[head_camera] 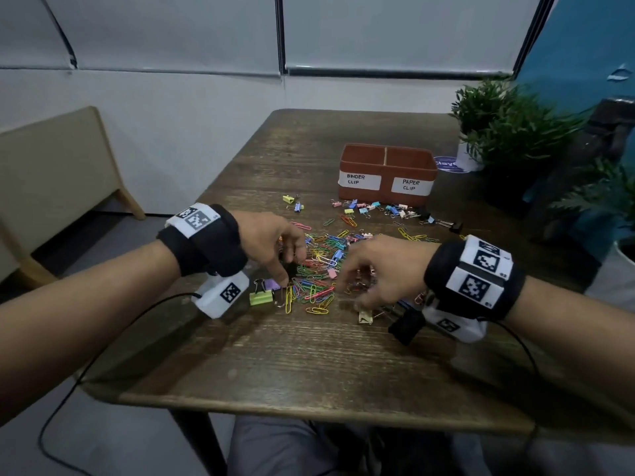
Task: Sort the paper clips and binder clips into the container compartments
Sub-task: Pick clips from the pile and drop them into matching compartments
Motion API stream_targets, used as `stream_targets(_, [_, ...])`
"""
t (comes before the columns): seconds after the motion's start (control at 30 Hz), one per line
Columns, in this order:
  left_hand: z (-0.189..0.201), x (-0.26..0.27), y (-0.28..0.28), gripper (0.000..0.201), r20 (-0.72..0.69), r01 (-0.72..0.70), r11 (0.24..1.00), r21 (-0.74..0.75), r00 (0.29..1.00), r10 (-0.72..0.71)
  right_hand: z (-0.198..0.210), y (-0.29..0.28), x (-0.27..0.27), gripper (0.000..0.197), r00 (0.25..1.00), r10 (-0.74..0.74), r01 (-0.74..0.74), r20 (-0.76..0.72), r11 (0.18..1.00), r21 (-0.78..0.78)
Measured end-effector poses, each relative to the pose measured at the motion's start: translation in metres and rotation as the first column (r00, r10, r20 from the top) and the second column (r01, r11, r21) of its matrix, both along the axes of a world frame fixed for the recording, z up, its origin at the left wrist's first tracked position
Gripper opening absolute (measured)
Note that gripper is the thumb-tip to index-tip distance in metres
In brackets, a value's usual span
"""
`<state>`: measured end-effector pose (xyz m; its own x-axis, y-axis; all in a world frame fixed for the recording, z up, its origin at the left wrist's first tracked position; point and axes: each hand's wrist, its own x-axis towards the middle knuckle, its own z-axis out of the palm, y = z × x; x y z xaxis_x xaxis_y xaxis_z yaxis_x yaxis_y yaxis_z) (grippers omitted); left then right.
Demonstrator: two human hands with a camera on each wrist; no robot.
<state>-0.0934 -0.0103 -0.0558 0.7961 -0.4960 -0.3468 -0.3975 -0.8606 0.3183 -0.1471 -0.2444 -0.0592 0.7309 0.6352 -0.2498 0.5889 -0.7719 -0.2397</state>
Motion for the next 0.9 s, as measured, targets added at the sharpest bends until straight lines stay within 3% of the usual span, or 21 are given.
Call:
stream_targets(0.1, [-0.005,0.004,0.007,0.043,-0.008,-0.001,0.998,0.058,1.0,0.001,-0.003,0.026,0.008,0.048,0.999,-0.001,0.0,0.054,1.0,0.014])
stream_targets(0.2, [-0.006,0.007,0.012,0.043,-0.012,-0.014,0.999,0.051,1.0,0.014,-0.009,0.05,0.013,0.07,0.995,0.048,-0.04,0.092,0.996,-0.082])
stream_targets(0.3, [-0.005,0.007,0.018,0.046,-0.019,-0.031,0.998,0.058,0.999,0.032,-0.01,0.058,0.014,0.076,0.993,0.072,-0.055,0.096,0.985,-0.166])
stream_targets(0.73, [-0.003,-0.006,-0.001,0.046,0.028,0.061,0.997,0.049,0.998,-0.062,-0.01,0.057,0.008,0.032,0.995,0.051,-0.035,0.085,0.983,-0.181])
stream_targets(0.9, [0.001,-0.014,-0.007,0.045,0.038,0.086,0.994,0.073,0.995,-0.089,-0.009,0.054,0.004,0.019,0.982,0.097,-0.057,0.164,0.971,-0.232])
